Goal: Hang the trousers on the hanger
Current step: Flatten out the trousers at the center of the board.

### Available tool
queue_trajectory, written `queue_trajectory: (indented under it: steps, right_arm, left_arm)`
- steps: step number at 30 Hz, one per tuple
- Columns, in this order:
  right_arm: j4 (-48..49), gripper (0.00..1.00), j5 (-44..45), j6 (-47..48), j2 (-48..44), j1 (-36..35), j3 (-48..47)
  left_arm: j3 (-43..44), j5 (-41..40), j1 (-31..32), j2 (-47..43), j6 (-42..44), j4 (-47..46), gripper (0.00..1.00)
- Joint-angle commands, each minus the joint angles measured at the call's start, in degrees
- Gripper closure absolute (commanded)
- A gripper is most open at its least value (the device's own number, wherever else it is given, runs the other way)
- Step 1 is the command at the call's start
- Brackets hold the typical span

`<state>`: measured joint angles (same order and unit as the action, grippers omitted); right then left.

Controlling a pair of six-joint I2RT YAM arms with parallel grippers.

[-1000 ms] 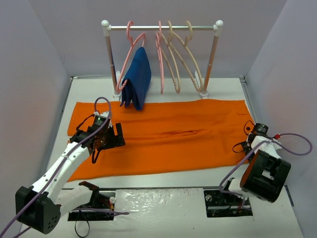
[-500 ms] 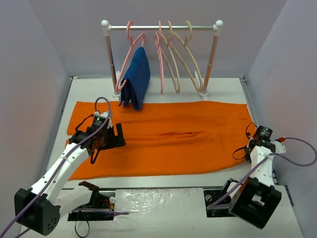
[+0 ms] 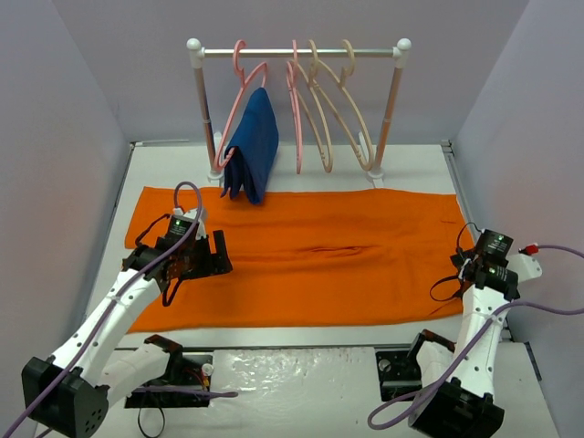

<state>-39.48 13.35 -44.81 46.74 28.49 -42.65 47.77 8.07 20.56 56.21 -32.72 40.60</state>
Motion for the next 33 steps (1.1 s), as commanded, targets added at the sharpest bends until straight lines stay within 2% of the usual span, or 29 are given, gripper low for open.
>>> queue_trajectory:
  steps: [1, 5, 9, 12, 15, 19, 23, 25, 28, 33]
  right_arm:
    - [10.19, 0.19, -6.3, 8.75, 1.26, -3.71, -0.48]
    - [16.41, 0.17, -7.24, 10.9, 8.89, -8.71, 0.17]
    - [21.92, 0.16, -6.42, 7.58, 16.98, -15.46, 3.38]
    - [24.64, 0.16, -4.99, 7.97, 20.27, -16.45, 3.21]
    - [25.86, 0.17, -5.27, 12.37, 20.32, -16.88, 0.82]
    - [26.02, 0.18, -6.39, 18.38, 22.43, -17.15, -7.16]
    - [27.32, 0.18, -9.92, 20.26, 25.15, -17.53, -12.39]
    - [29.05, 0.18, -12.1, 20.36, 26.27, -17.74, -13.51]
    - [31.36, 0.17, -15.11, 20.55, 27.7, -18.29, -14.86]
    - [32.43, 0.16, -15.96, 23.04, 29.05, -19.58, -15.44]
  left_arm:
    - [0.08, -1.53, -0.24, 0.95, -1.01, -2.45, 0.24]
    - [-0.92, -3.77, -0.26, 4.7, -3.67, -5.97, 0.24]
    - [-4.76, -4.72, -0.26, 10.96, -10.19, -13.62, 0.24]
    - [-7.61, -6.45, -0.66, 13.94, -14.59, -16.23, 0.24]
    - [-9.09, -7.45, -2.11, 11.65, -16.5, -16.34, 0.24]
    - [-1.27, -9.87, -9.49, 7.55, -13.19, -11.93, 0.24]
    - [8.74, -8.07, -21.63, 12.31, -10.99, -10.07, 0.23]
    - [13.45, -8.07, -25.49, 17.36, -10.96, -10.33, 0.23]
    - [19.47, -9.51, -27.22, 24.29, -11.21, -11.07, 0.23]
    - [36.27, -8.16, -29.64, 42.38, -13.33, -10.53, 0.09]
